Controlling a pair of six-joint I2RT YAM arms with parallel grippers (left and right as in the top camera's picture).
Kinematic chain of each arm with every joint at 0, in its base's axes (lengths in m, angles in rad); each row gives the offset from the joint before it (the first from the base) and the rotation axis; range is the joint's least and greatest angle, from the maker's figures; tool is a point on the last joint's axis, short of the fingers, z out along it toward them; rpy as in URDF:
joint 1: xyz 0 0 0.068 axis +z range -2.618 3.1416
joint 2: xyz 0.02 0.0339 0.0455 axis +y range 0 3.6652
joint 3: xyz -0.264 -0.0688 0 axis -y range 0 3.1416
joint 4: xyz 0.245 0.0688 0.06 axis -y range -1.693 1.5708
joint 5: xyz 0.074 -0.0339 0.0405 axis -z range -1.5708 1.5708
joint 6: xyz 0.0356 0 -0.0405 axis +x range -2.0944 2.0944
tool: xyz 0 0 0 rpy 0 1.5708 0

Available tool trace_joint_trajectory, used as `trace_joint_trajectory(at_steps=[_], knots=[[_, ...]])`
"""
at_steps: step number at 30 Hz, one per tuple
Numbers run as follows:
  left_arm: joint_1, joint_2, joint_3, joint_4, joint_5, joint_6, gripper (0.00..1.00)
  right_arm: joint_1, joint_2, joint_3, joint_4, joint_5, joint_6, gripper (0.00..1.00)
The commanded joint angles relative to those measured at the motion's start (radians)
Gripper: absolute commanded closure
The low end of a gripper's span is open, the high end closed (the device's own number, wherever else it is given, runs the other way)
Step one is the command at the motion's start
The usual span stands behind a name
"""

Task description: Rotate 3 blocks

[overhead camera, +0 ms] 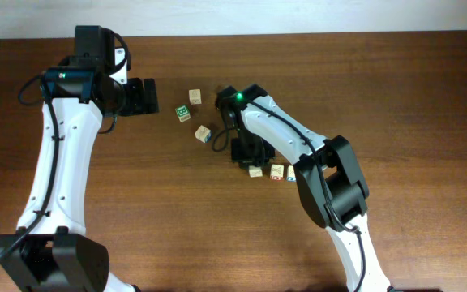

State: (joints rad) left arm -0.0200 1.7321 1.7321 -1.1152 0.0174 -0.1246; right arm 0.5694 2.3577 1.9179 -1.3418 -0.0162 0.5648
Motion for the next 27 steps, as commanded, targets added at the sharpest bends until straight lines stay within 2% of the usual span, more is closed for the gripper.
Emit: trace_joint_trajectory(at_steps=[1, 2, 6, 11, 15, 19, 22, 27], knots=[[0.003, 0.003, 0.018, -0.002, -0.006, -0.003, 0.01, -0.029, 0.005, -0.026, 0.003, 0.026, 0.021, 0.73], [0.003, 0.003, 0.018, -0.002, -0.007, -0.003, 0.01, -0.037, 0.005, -0.026, 0.003, 0.026, 0.020, 0.73], [0.003, 0.003, 0.018, -0.002, -0.006, -0.003, 0.01, -0.050, 0.005, -0.025, -0.006, 0.011, 0.015, 0.59], [0.003, 0.003, 0.018, -0.001, -0.006, -0.003, 0.01, -0.053, 0.005, 0.015, -0.037, -0.036, -0.011, 0.57], [0.003, 0.003, 0.018, -0.002, -0.007, -0.003, 0.01, -0.053, -0.011, 0.165, -0.135, -0.035, -0.047, 0.57], [0.003, 0.003, 0.018, -0.002, -0.007, -0.003, 0.01, -0.061, -0.072, 0.392, -0.266, -0.035, -0.118, 0.57], [0.003, 0.003, 0.018, -0.002, -0.006, -0.003, 0.01, -0.078, -0.168, 0.524, -0.357, -0.056, -0.196, 0.58], [0.003, 0.003, 0.018, -0.002, -0.006, -0.003, 0.01, -0.087, -0.497, 0.472, -0.357, -0.043, -0.228, 0.58]])
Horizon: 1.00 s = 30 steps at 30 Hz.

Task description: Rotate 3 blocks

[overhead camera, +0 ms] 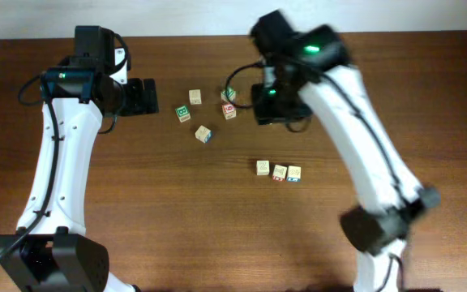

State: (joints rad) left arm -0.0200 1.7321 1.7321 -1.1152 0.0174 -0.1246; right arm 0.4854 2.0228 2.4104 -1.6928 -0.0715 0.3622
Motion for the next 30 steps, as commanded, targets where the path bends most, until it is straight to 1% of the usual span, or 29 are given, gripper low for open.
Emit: trace_joint_trajectory(at_steps=[1, 2, 4, 5, 6, 8, 9, 11, 13, 14, 17, 18, 21, 29, 30], knots=[[0.003, 0.003, 0.018, -0.002, -0.007, -0.002, 0.01, -0.005, -0.247, -0.077, -0.006, 0.061, -0.011, 0.58], [0.003, 0.003, 0.018, -0.002, -0.007, -0.003, 0.01, -0.006, -0.336, -0.172, -0.006, 0.119, 0.039, 0.58], [0.003, 0.003, 0.018, -0.002, -0.006, -0.003, 0.01, -0.011, -0.443, -0.363, 0.021, 0.155, 0.126, 0.59], [0.003, 0.003, 0.018, -0.002, -0.006, -0.003, 0.01, -0.010, -0.476, -0.470, 0.066, 0.147, 0.170, 0.63], [0.003, 0.003, 0.018, -0.002, -0.006, -0.003, 0.01, -0.008, -0.489, -0.586, 0.132, 0.113, 0.201, 0.65], [0.003, 0.003, 0.018, -0.002, -0.007, -0.003, 0.01, -0.008, -0.483, -0.710, 0.222, 0.058, 0.215, 0.68], [0.003, 0.003, 0.018, -0.002, -0.006, -0.003, 0.01, -0.008, -0.470, -0.830, 0.313, 0.035, 0.256, 0.68], [0.003, 0.003, 0.018, -0.002, -0.007, -0.003, 0.01, -0.009, -0.431, -1.005, 0.455, 0.006, 0.302, 0.68], [0.003, 0.003, 0.018, -0.002, -0.006, -0.003, 0.01, -0.009, -0.384, -1.095, 0.555, -0.028, 0.306, 0.68], [0.003, 0.003, 0.018, -0.002, -0.006, -0.003, 0.01, -0.009, -0.338, -1.132, 0.595, -0.034, 0.311, 0.69], [0.003, 0.003, 0.018, -0.002, -0.007, -0.003, 0.01, -0.009, -0.205, -1.146, 0.649, -0.033, 0.303, 0.70], [0.003, 0.003, 0.018, -0.002, -0.006, -0.003, 0.01, -0.008, -0.171, -1.146, 0.667, -0.033, 0.292, 0.73], [0.003, 0.003, 0.018, -0.002, -0.006, -0.003, 0.01, -0.008, -0.100, -1.146, 0.699, -0.034, 0.255, 0.75], [0.003, 0.003, 0.018, -0.002, -0.006, -0.003, 0.01, -0.010, -0.098, -1.146, 0.772, 0.033, 0.071, 0.74], [0.003, 0.003, 0.018, -0.002, -0.006, -0.003, 0.01, -0.010, -0.098, -1.146, 0.775, 0.070, 0.056, 0.74]])
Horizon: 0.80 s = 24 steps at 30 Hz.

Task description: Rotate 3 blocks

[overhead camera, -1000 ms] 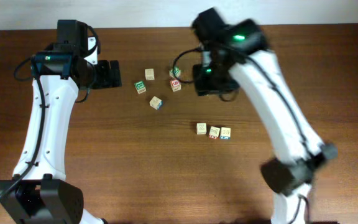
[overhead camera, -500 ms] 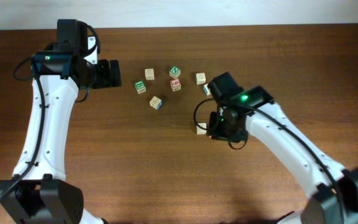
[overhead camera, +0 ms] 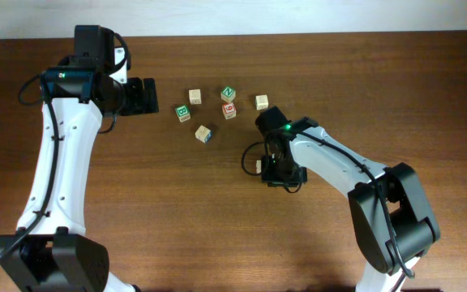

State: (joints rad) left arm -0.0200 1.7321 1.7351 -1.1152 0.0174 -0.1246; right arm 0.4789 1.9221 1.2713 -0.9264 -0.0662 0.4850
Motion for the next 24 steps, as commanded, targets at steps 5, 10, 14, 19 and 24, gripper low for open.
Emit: trace_joint_trajectory(at_steps=[5, 10, 14, 19, 24], knots=[[0.003, 0.003, 0.015, -0.002, -0.006, -0.003, 0.01, -0.003, 0.002, -0.007, 0.047, 0.100, -0.146, 0.74], [0.003, 0.003, 0.015, -0.002, -0.007, -0.003, 0.01, -0.010, -0.009, 0.072, -0.053, -0.020, -0.144, 0.77], [0.003, 0.003, 0.015, -0.002, -0.006, -0.003, 0.01, -0.059, -0.051, 0.163, -0.252, -0.043, -0.140, 0.78], [0.003, 0.003, 0.015, -0.002, -0.007, -0.003, 0.01, -0.088, -0.051, 0.027, -0.190, -0.032, -0.087, 0.78], [0.003, 0.003, 0.015, -0.002, -0.007, -0.003, 0.01, -0.088, -0.051, -0.083, -0.023, 0.036, -0.084, 0.79]])
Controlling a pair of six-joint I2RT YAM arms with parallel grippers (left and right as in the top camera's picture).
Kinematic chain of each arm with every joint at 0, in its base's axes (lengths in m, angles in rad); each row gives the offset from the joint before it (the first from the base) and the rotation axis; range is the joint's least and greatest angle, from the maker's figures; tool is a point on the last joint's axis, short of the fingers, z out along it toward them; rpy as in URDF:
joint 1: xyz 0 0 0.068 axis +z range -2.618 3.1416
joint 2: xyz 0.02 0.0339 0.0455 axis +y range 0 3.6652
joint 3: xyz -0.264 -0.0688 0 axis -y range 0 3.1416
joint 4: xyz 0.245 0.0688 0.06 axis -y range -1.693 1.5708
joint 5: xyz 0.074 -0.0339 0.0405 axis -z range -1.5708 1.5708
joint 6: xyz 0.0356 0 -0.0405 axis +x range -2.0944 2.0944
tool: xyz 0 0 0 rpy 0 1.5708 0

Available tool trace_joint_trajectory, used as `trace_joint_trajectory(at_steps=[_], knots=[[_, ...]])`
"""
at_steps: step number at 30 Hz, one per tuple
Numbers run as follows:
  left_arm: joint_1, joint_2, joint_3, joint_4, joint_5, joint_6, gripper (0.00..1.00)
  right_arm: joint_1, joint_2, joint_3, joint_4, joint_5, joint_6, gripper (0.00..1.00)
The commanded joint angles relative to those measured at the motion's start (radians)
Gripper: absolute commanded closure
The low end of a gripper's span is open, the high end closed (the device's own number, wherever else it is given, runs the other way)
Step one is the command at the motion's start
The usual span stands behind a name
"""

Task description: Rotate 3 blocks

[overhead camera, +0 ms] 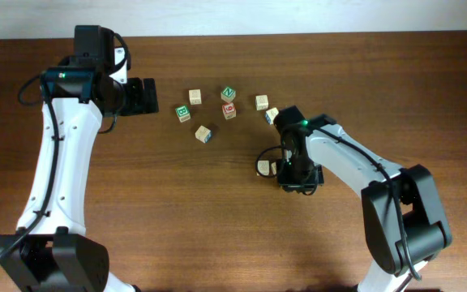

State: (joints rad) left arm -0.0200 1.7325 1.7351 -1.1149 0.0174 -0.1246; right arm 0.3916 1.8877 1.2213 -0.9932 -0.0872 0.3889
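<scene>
Several small wooden letter blocks lie on the brown table (pixel 136 211). A far group holds a plain one (pixel 194 96), a green-marked one (pixel 183 113), a tilted one (pixel 204 133), a green one (pixel 229 93), a red one (pixel 229 109), a plain one (pixel 261 102) and a blue-marked one (pixel 271 115). Nearer lies a block (pixel 263 167) with a red-marked block (pixel 275 168) touching it. My right gripper (pixel 296 175) hangs low over that row's right end and hides what is under it. My left gripper (pixel 147 96) rests far left of the blocks.
The left arm (pixel 59 162) runs down the left side of the table. The right arm (pixel 355 166) stretches from the lower right to the near row. The table's far edge meets a white wall (pixel 298 16).
My right gripper has shifted a little to the right along the near row, showing more of its left block. The blue-marked block by the arm's wrist now shows. The left arm is unchanged.
My right gripper first stood just left of a row of three blocks. Then the arm was raised near the far group, with the row in plain view. After that the gripper was down over the row, and now it covers the row's right end.
</scene>
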Motion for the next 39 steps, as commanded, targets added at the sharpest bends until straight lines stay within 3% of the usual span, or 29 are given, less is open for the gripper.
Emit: trace_joint_trajectory(at_steps=[1, 12, 17, 20, 24, 35, 39], knots=[[0.003, 0.003, 0.015, -0.002, -0.006, -0.003, 0.01, 0.000, -0.016, -0.039, 0.056, 0.078, 0.011, 0.78], [0.003, 0.003, 0.015, -0.002, -0.006, -0.003, 0.01, 0.000, -0.016, -0.040, 0.171, 0.157, -0.025, 0.79], [0.003, 0.003, 0.015, -0.002, -0.007, -0.003, 0.01, -0.007, -0.036, 0.073, -0.042, 0.143, -0.042, 0.83], [0.003, 0.003, 0.015, -0.002, -0.007, -0.003, 0.01, -0.077, -0.049, 0.108, -0.074, 0.116, 0.017, 0.83], [0.003, 0.003, 0.015, -0.002, -0.007, -0.003, 0.01, -0.148, -0.033, 0.092, -0.007, 0.052, 0.024, 0.83], [0.003, 0.003, 0.015, -0.002, -0.007, -0.002, 0.01, -0.150, 0.082, 0.090, 0.135, -0.016, 0.063, 0.83], [0.003, 0.003, 0.015, -0.002, -0.007, -0.003, 0.01, -0.149, 0.082, 0.090, 0.187, -0.079, -0.020, 0.83]])
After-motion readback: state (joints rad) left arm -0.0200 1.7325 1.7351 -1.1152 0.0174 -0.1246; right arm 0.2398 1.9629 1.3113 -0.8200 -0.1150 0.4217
